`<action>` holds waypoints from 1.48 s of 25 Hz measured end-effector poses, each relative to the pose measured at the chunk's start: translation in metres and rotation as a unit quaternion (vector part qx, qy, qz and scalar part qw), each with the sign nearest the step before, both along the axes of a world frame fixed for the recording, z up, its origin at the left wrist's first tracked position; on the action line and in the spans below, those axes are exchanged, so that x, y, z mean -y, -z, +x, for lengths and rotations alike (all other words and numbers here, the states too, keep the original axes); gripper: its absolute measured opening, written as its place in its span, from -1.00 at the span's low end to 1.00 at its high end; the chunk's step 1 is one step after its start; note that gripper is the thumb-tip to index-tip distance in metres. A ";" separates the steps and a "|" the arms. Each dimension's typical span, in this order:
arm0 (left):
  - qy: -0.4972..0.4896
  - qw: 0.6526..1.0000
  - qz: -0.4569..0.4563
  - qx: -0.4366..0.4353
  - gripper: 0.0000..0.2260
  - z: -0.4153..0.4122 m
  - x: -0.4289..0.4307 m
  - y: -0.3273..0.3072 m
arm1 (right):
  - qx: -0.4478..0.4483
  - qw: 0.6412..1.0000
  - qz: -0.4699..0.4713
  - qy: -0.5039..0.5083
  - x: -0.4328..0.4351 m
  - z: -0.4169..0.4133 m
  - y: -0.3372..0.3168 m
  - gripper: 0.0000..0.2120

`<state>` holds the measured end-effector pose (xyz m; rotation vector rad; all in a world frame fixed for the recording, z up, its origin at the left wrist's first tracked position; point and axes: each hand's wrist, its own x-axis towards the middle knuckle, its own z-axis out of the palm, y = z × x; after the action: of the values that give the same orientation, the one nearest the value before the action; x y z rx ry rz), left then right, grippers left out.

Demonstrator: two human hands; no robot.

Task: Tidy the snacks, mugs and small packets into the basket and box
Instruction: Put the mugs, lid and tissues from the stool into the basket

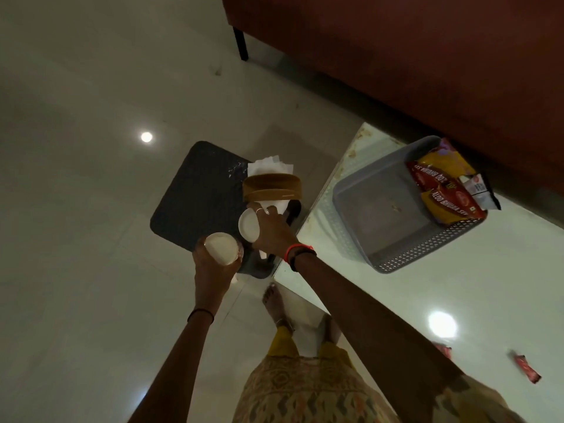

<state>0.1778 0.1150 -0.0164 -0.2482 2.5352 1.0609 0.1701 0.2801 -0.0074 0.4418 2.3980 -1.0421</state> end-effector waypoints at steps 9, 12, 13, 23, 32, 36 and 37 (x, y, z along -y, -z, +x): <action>0.171 0.985 0.017 -0.023 -0.16 0.052 -0.088 -0.023 | -0.010 0.973 0.012 0.230 -0.094 0.105 -0.040 -0.14; 0.289 0.950 -0.019 -0.119 -0.17 0.053 -0.131 -0.030 | -0.029 0.946 0.003 0.323 -0.132 0.131 -0.049 -0.15; 0.318 0.938 -0.029 -0.137 -0.18 0.051 -0.144 -0.031 | -0.034 0.936 0.003 0.351 -0.144 0.138 -0.050 -0.15; 0.434 0.898 0.001 -0.077 -0.15 0.017 -0.312 -0.015 | -0.005 0.872 0.012 0.489 -0.239 0.168 -0.019 -0.14; 0.503 0.862 0.019 -0.059 -0.17 0.010 -0.383 0.044 | -0.014 0.846 0.000 0.533 -0.268 0.174 0.029 -0.18; 0.525 0.850 0.018 -0.040 -0.17 0.005 -0.402 0.062 | -0.001 0.852 0.016 0.524 -0.273 0.174 0.038 -0.19; 0.527 0.848 0.013 -0.048 -0.16 0.002 -0.406 0.065 | 0.003 0.852 0.019 0.523 -0.275 0.173 0.040 -0.20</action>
<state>0.1803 0.5213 -0.0815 1.1083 2.1466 0.6197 0.3429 0.5548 -0.0475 1.8842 2.0931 -1.3593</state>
